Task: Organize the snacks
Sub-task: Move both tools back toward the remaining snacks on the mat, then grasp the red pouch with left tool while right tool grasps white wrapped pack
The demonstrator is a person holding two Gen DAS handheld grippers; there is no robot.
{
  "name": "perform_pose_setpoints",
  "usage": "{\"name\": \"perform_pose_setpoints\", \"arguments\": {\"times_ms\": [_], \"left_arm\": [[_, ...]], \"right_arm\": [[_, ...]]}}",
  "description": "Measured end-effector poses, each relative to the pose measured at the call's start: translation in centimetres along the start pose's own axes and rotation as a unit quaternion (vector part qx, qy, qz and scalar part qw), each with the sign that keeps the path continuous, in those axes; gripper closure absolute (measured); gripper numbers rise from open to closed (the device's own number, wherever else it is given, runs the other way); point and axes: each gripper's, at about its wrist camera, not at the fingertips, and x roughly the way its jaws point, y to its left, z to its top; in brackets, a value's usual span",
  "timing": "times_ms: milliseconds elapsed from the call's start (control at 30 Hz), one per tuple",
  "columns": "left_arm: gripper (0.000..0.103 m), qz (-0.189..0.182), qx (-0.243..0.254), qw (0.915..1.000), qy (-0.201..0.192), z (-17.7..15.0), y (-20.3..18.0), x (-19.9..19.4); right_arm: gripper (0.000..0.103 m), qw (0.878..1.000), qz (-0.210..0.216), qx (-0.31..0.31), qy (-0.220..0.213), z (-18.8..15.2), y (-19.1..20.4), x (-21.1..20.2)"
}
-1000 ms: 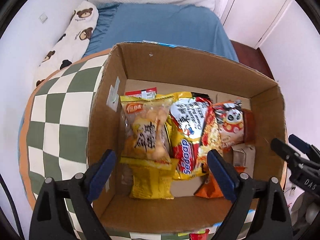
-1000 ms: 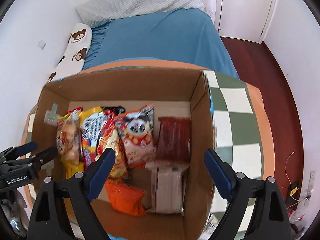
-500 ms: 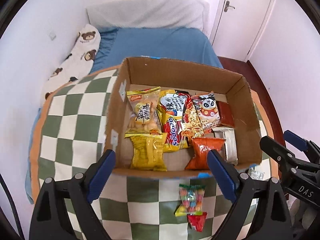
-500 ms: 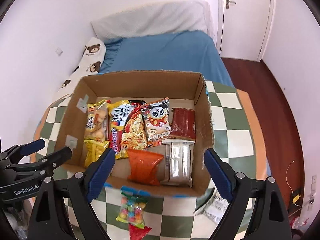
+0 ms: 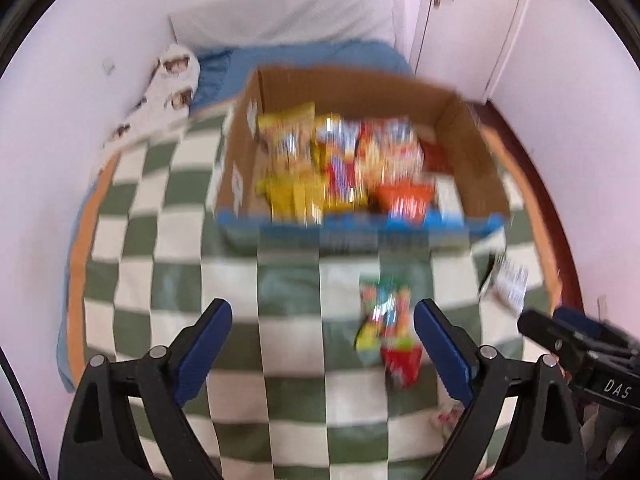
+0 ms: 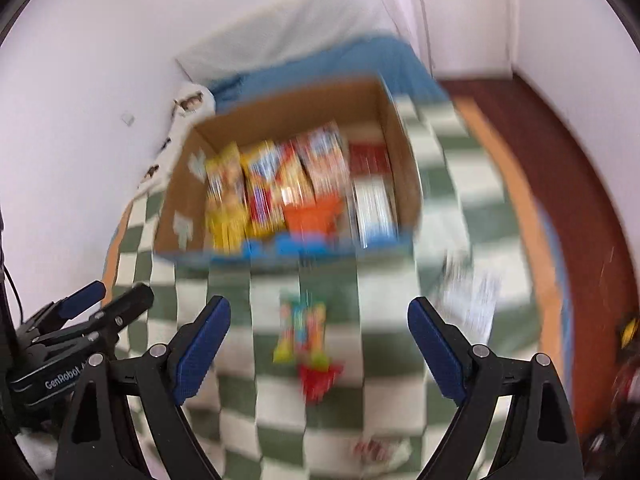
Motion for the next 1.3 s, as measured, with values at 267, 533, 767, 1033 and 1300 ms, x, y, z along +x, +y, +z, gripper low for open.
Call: {"name": "perform_pose_setpoints", "arguments": {"times_ms": [267,533,767,1033,1300], "left_arm": [[0.01,-0.004,0.007,0.9938,0.111,-5.8,-1.4,7.2],[0.01,-0.029,0.001,0.984,0.176,-6.8,-3.6,11.7],[0.01,-0.087,-0.028,0.9695,0.228,-6.1,-5.7,15.4],[0.02,-0.116,-0.023,0.9584,0.26,-6.1,-8.6,18.9],[0.046,-0.107,-0.008,0.9616,0.253,-6.9,-9.7,19.0]], "right_arm": [[0.011,0.964,0.025,0.209,0.166,-11.4,-10.0,8.1],[0.013,0.929,0.064,0.308,0.193,-15.3,-12.2,12.7],[0.063,0.948,0.029,0.27,0.166,-15.2,-11.6,13.6],[0.062,0.967,-0.008,0.206,0.151,-13.0,-13.0,12.6],[0.058,0.965,-0.014,0.203,0.166,-11.8,-14.0,13.3]]}}
